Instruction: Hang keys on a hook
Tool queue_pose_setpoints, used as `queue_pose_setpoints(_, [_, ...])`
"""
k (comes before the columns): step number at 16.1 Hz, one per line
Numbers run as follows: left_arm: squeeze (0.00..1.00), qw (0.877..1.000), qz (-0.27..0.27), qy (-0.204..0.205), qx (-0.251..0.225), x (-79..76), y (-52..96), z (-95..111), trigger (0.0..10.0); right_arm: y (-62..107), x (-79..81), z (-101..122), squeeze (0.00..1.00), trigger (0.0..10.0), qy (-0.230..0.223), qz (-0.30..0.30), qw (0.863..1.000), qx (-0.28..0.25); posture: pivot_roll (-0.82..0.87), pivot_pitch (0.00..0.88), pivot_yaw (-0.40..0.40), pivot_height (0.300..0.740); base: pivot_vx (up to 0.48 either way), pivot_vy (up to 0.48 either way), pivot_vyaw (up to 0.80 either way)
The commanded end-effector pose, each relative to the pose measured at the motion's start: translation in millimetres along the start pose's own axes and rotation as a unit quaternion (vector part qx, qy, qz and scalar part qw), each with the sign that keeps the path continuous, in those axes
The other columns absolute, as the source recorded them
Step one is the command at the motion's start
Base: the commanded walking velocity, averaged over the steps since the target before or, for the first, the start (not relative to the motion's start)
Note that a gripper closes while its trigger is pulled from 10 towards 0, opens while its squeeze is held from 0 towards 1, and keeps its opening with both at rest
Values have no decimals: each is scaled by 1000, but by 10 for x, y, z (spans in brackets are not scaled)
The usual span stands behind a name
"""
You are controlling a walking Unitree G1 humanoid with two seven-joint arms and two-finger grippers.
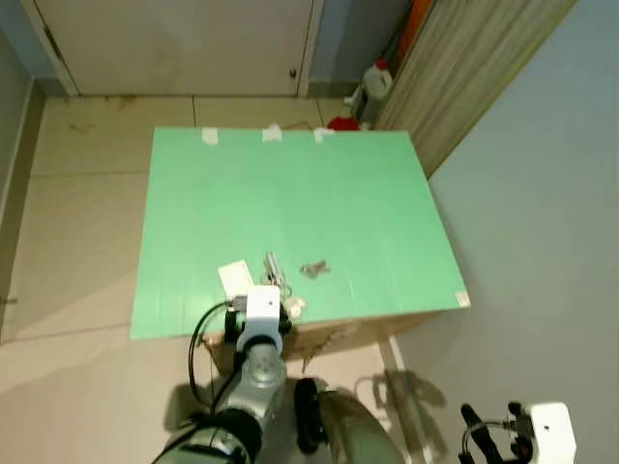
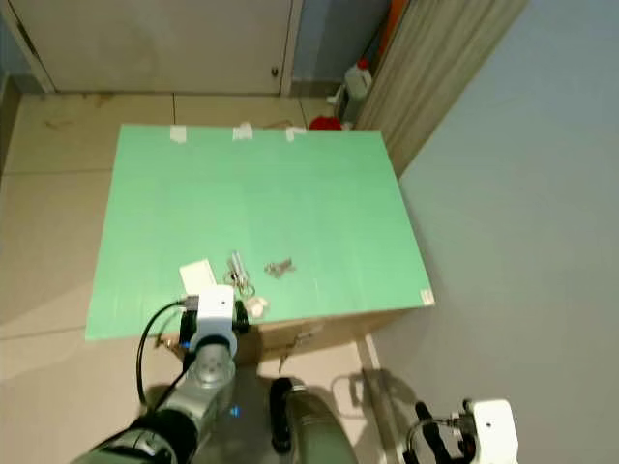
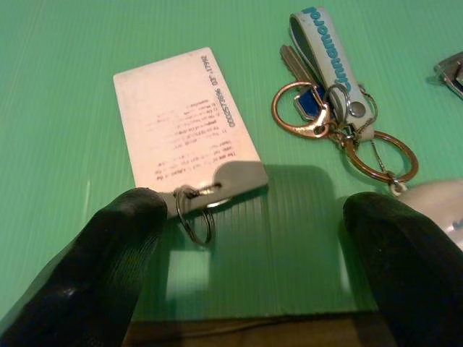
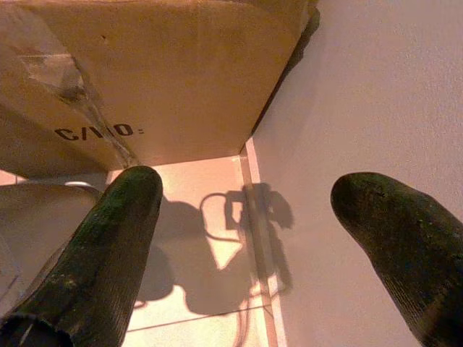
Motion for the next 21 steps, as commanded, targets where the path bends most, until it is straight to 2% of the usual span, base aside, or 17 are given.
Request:
queue_pose_setpoints(1, [0,1000,-10,0,16,-83,66,-95,10000,83,-89,-113,0,10000,6,-9,1000,17,-366,245,-180,740,0,0,0])
queue_pose_setpoints(5, [0,1000,4,-18,-11,-17,22,7,10000,30,-101,-193,0,10000,10,-7,1000,17,-358,229,-182,740,0,0,0])
queue_pose_setpoints(8, [0,999,17,-35,-33,92,-25,84,10000,15,-102,-207,0,10000,15,-5,1000,15,-358,225,-184,740,0,0,0])
queue_pose_setpoints(10, [0,999,28,-18,-27,138,-28,71,10000,6,-99,-221,0,10000,19,-3,1000,11,-355,221,-184,740,0,0,0])
queue_pose_setpoints(15, [0,1000,30,3,-4,103,14,-22,10000,2,-37,-138,0,10000,31,7,999,-15,-349,220,-187,740,0,0,0])
queue_pose_setpoints(16, [0,999,32,6,0,105,13,-28,10000,25,-23,-4,0,10000,39,8,998,-38,-353,219,-187,740,0,0,0])
queue_pose_setpoints(17, [0,999,33,7,3,121,2,-31,10000,160,76,424,0,10000,54,12,994,-90,-357,222,-186,740,0,0,0])
queue_pose_setpoints(21, [0,999,43,13,20,174,2,-94,10000,274,188,666,0,10000,52,17,993,-109,-364,230,-185,740,0,0,0])
Point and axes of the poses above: a point about 5 cm out from each wrist's last joint towards the gripper, its own y axis pointing back from the gripper into the wrist, its own z axis along the axis of the wrist's last joint, x = y × z, the point moved 4 cm from there along -y, pointing out of the wrist towards the gripper, and after that the axes turned 9 degrees about y, right-handed, at the moved point
